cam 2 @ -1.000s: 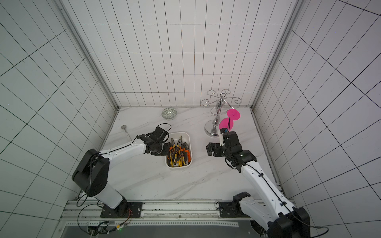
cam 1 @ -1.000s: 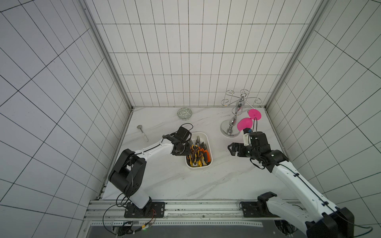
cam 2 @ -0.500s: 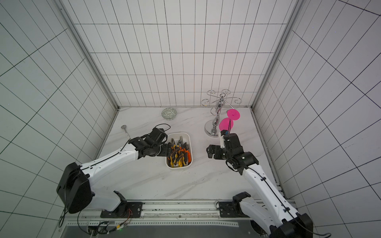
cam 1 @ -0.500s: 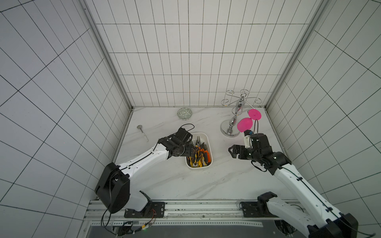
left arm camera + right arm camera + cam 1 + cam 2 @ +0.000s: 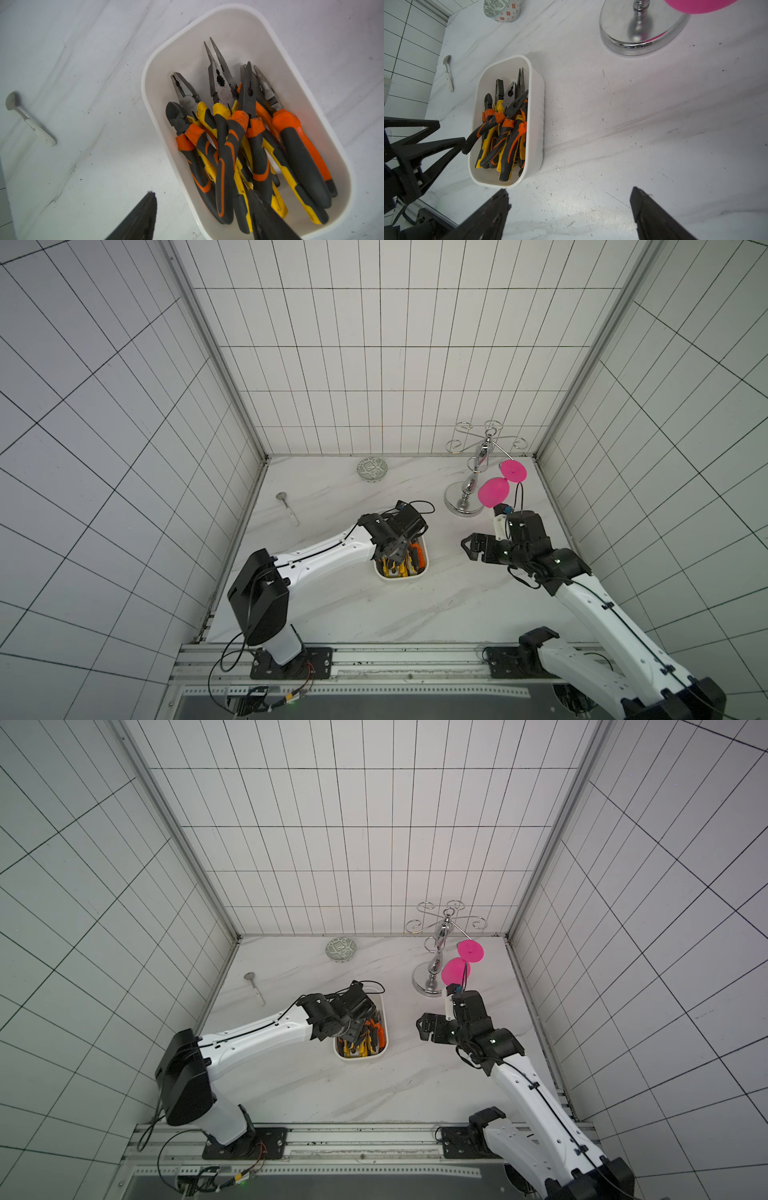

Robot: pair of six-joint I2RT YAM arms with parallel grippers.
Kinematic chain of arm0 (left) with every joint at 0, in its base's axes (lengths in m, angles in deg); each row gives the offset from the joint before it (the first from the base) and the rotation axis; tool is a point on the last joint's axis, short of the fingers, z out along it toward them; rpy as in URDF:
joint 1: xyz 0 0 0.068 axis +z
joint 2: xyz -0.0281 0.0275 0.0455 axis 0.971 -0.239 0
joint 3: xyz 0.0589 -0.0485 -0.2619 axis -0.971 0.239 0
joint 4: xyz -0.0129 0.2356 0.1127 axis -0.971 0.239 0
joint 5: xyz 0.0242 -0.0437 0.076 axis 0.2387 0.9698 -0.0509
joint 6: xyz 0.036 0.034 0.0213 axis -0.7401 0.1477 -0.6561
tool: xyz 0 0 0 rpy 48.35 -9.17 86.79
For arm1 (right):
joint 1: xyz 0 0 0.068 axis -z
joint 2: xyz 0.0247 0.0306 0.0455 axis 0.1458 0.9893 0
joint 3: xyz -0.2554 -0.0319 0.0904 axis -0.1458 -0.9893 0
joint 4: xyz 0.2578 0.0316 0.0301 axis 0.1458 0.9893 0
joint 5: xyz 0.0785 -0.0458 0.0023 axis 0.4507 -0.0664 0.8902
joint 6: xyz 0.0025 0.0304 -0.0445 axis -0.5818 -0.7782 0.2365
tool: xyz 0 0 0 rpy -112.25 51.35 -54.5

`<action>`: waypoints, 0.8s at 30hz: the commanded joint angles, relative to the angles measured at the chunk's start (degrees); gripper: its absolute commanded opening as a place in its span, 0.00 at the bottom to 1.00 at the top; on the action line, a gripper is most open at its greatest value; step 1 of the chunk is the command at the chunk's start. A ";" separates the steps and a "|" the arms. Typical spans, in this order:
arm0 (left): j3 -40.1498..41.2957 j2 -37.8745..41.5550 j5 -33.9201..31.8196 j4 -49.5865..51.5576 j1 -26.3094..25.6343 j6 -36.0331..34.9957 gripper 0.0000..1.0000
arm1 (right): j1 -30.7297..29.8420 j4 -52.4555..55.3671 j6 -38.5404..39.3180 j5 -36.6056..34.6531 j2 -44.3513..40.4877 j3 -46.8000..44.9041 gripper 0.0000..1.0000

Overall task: Take the pliers out of the storage box
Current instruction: Pick up the pliers from the storage box.

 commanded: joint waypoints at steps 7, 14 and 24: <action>-2.30 -4.39 -2.62 3.15 -1.00 -2.33 0.50 | -0.63 1.58 -0.39 -1.23 -1.02 1.62 0.94; -1.83 -6.35 -2.16 2.66 -1.06 -1.63 0.40 | -0.66 1.58 -0.64 -0.52 -0.48 1.61 0.94; -0.86 -5.04 -1.35 1.84 -1.05 -0.49 0.00 | -0.51 1.05 -2.07 0.74 -0.14 1.70 0.94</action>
